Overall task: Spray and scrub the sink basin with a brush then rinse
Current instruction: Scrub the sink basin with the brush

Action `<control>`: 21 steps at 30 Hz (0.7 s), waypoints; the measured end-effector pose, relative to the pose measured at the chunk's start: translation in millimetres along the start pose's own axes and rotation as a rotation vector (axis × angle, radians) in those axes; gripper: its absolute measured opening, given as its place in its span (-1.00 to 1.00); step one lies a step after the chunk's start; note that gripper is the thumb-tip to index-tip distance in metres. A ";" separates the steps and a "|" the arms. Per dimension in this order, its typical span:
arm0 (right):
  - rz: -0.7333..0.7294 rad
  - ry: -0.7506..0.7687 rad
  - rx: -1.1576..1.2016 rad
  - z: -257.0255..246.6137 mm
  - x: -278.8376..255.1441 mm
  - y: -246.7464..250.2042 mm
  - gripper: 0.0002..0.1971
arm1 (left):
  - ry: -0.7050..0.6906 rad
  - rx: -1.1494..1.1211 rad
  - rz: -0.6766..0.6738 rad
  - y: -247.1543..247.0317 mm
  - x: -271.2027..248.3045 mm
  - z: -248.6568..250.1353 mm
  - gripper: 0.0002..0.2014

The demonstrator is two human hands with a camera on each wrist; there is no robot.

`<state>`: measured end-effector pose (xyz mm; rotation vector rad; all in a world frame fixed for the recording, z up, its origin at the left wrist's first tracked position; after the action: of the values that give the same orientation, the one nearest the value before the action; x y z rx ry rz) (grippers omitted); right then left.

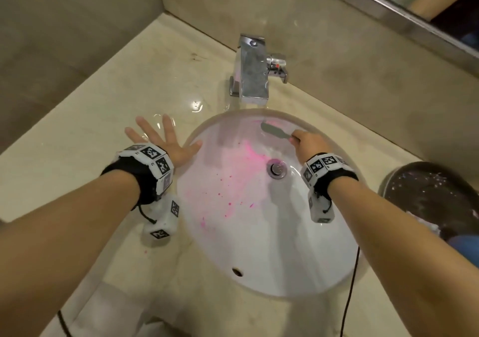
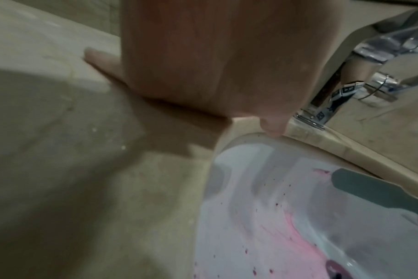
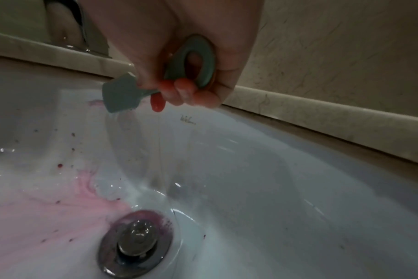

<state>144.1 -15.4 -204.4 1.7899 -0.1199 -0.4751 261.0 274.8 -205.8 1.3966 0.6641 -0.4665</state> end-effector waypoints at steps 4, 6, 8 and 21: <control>-0.119 -0.064 -0.037 5.5 4.6 -21.6 -0.72 | 0.015 0.004 0.015 -1.4 3.3 0.1 0.02; -0.058 -0.060 -0.042 5.6 2.1 -21.0 -0.72 | 0.030 0.014 0.013 -1.7 2.9 0.7 0.02; 0.025 -0.017 -0.035 4.5 -0.8 -14.7 -0.70 | 0.037 0.024 0.014 -1.2 2.0 1.4 0.03; 0.106 0.011 0.018 13.6 3.6 -9.9 -0.69 | 0.073 0.053 0.002 2.5 0.6 4.8 0.05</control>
<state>140.6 -26.2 -217.3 1.7936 -0.2107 -0.3893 263.8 270.4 -204.1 1.4698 0.7135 -0.4362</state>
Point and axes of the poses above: each hand's wrist, its own x-axis towards the middle knuckle, its own y-axis out of the back of the hand, z = x × y, the point moved 4 cm from there along x, towards the middle knuckle, and after that the axes turned 13 degrees about y, right-handed, at the moved point
